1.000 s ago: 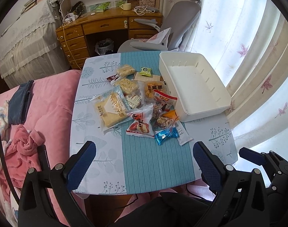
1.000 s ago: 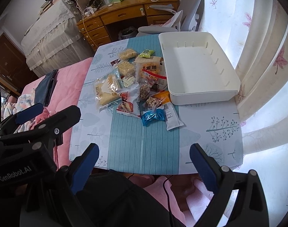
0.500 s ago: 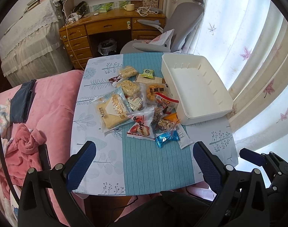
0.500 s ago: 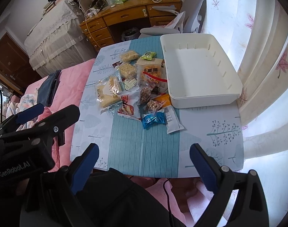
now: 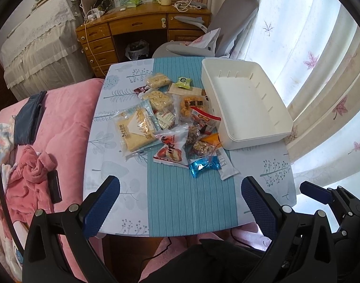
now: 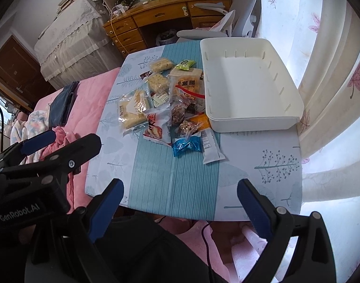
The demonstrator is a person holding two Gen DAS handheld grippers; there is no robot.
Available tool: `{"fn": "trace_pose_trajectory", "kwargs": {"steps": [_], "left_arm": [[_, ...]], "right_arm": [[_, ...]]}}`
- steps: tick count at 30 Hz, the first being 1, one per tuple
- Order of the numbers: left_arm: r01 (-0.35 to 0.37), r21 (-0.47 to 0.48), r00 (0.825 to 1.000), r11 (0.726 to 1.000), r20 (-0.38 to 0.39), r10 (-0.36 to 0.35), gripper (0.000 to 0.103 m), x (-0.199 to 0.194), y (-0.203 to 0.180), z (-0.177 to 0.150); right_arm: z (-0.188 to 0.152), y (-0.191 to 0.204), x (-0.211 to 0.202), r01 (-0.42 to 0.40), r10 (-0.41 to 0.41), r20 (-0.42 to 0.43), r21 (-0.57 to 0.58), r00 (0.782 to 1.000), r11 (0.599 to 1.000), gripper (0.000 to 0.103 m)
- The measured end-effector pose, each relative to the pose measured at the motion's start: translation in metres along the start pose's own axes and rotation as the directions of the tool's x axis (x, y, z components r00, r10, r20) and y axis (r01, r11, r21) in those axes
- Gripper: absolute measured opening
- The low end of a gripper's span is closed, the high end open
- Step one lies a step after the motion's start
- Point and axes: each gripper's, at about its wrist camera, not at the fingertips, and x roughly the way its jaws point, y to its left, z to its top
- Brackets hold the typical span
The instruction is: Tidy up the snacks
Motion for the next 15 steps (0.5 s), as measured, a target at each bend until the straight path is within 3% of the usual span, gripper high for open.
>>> {"fn": "trace_pose_trajectory", "kwargs": {"steps": [7,15], "left_arm": [[-0.025,-0.049,0.999,0.998,-0.044,0.022,0.102,0.016,0.003,0.003],[-0.037,-0.077,0.991,0.996,-0.130,0.027,0.102,0.050,0.028,0.013]], "right_arm": [[0.000,-0.014,0.019,0.007,-0.007,-0.038,0.004,0.999,1.000,0.098],[0.004,-0.037,0.051,0.010,0.004,-0.120,0.117,0.993,0.993,0.098]]}}
